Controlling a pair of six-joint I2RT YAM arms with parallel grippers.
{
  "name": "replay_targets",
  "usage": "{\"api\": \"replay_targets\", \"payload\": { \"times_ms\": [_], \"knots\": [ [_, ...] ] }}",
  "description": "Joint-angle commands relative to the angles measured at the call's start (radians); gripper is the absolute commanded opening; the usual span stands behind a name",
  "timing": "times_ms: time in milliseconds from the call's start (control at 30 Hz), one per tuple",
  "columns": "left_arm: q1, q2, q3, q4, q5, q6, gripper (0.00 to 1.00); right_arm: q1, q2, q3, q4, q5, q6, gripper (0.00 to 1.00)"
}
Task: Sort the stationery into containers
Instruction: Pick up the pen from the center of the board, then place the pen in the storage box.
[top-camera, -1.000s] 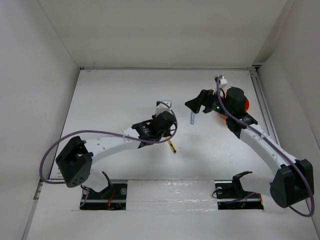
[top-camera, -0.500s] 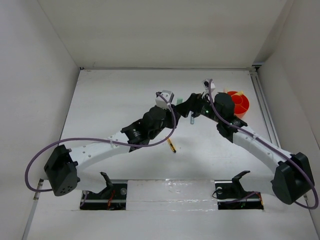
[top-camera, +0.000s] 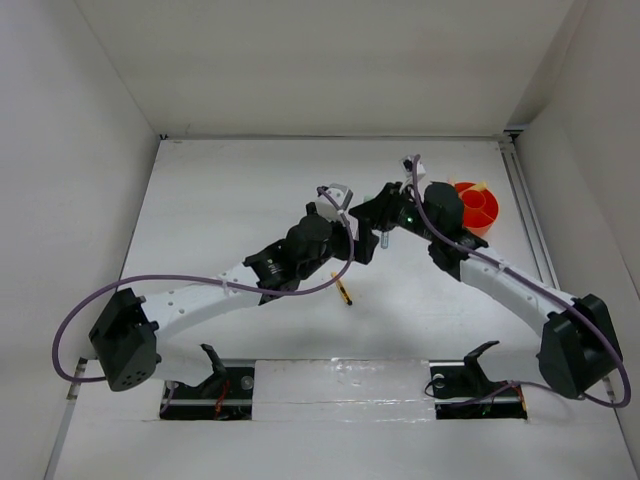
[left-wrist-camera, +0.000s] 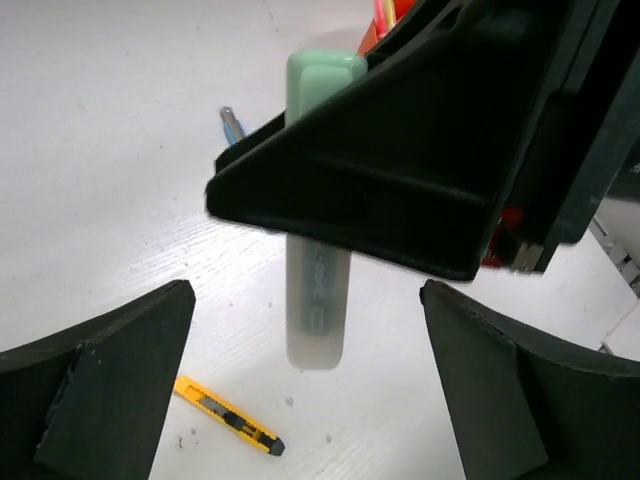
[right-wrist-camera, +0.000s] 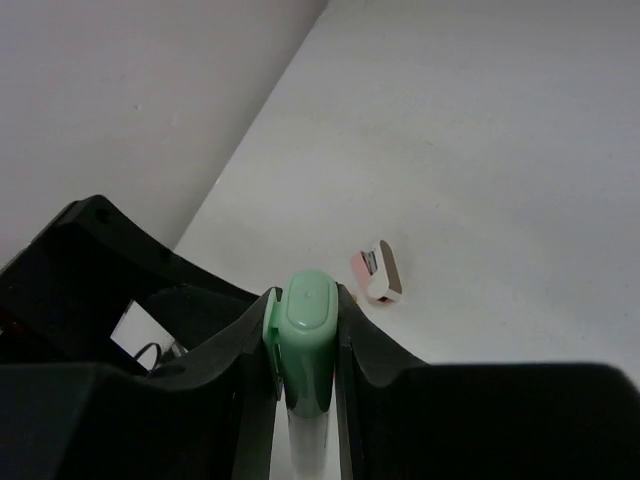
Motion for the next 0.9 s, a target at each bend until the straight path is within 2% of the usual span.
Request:
{"api": "replay_targets", "payload": {
  "times_ms": [0, 133, 167, 300, 400, 467, 567, 867],
  "knots": [
    [0.000, 0.000, 0.024, 0.021, -0.020, 0.002, 1.00, -0.061, -0.028, 0.049, 0.061, -0.010, -0.058, 0.00],
    [0.000, -0.024, 0.003, 0.046, 0.007, 0.002, 1.00, -0.230, -0.039, 0.040, 0.169, -0.038, -0.250, 0.00],
    [0.000, -0.024, -0.017, 0.055, 0.007, 0.002, 1.00, -0.317, -0.023, 0.040, 0.192, -0.056, -0.267, 0.00],
    [0.000, -0.052, -0.042, 0.066, 0.043, 0.002, 1.00, -0.558, 0.087, 0.084, 0.317, -0.170, -0.270, 0.00],
    [0.000, -0.076, -0.055, 0.078, 0.081, 0.022, 1.00, -0.708, 0.183, 0.109, 0.509, -0.292, -0.212, 0.00],
    [-0.010, -0.090, -0.069, 0.087, 0.081, 0.022, 1.00, -0.756, 0.295, 0.133, 0.699, -0.346, -0.111, 0.00],
    [-0.010, -0.121, -0.095, 0.107, 0.090, 0.034, 1.00, -0.819, 0.397, 0.156, 0.848, -0.400, -0.031, 0.00],
    [-0.010, -0.149, -0.128, 0.166, 0.164, 0.034, 1.00, -0.874, 0.510, 0.166, 0.959, -0.409, -0.022, 0.00]
  ]
}}
